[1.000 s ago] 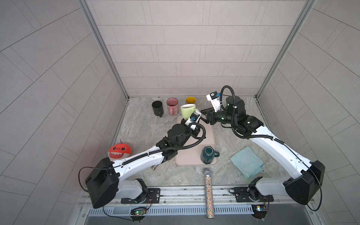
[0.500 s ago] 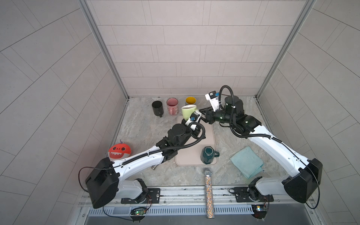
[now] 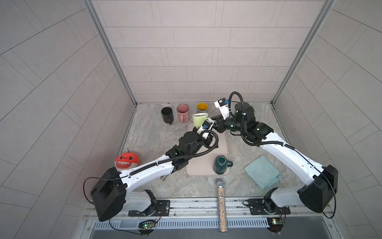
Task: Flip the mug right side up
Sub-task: 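Close the right gripper on the green mug's handle beside the left gripper, then open the left gripper while the right gripper carries the mug toward the wall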
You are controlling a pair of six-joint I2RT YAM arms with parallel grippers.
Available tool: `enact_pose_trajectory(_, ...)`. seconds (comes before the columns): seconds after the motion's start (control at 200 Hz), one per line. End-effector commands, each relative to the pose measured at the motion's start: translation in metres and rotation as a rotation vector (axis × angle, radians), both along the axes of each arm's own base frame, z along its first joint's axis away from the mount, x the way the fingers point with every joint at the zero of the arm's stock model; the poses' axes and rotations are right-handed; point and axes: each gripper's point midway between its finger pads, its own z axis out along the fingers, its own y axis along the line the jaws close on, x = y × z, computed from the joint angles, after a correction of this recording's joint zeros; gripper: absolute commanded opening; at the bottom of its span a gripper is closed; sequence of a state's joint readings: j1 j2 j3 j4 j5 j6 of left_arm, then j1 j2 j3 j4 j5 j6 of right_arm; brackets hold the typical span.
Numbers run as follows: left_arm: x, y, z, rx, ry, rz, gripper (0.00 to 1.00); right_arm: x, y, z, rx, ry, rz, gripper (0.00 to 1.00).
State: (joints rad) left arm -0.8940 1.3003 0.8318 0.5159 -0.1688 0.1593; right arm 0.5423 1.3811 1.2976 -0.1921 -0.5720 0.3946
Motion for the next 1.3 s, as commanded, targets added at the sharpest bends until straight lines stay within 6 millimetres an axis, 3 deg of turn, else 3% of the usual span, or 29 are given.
enact_pose_trajectory(0.0,-0.014,0.008,0.086,-0.184,-0.175,-0.024,0.0,0.01,-0.005,0.002,-0.013,-0.011,-0.041,0.05)
enact_pose_trajectory(0.03,-0.014,0.008,0.086,-0.182,-0.176,-0.022,0.0,0.01,-0.006,0.002,-0.017,-0.012,-0.044,0.0)
enact_pose_trajectory(0.45,-0.007,0.024,0.088,-0.185,-0.185,0.069,0.0,0.01,-0.011,-0.006,-0.037,-0.017,-0.074,0.0)
enact_pose_trajectory(0.706,-0.003,0.026,0.085,-0.186,-0.171,0.098,0.19,0.011,-0.016,-0.006,-0.039,-0.03,-0.108,0.0)
enact_pose_trajectory(0.931,-0.002,0.031,0.085,-0.183,-0.166,0.12,0.22,0.014,-0.018,-0.007,-0.035,-0.035,-0.129,0.0)
enact_pose_trajectory(1.201,-0.002,0.044,0.086,-0.179,-0.168,0.17,0.24,0.028,-0.032,-0.013,-0.076,-0.063,-0.216,0.0)
enact_pose_trajectory(1.296,-0.001,0.05,0.086,-0.171,-0.172,0.201,0.24,0.04,-0.045,-0.015,-0.104,-0.091,-0.293,0.0)
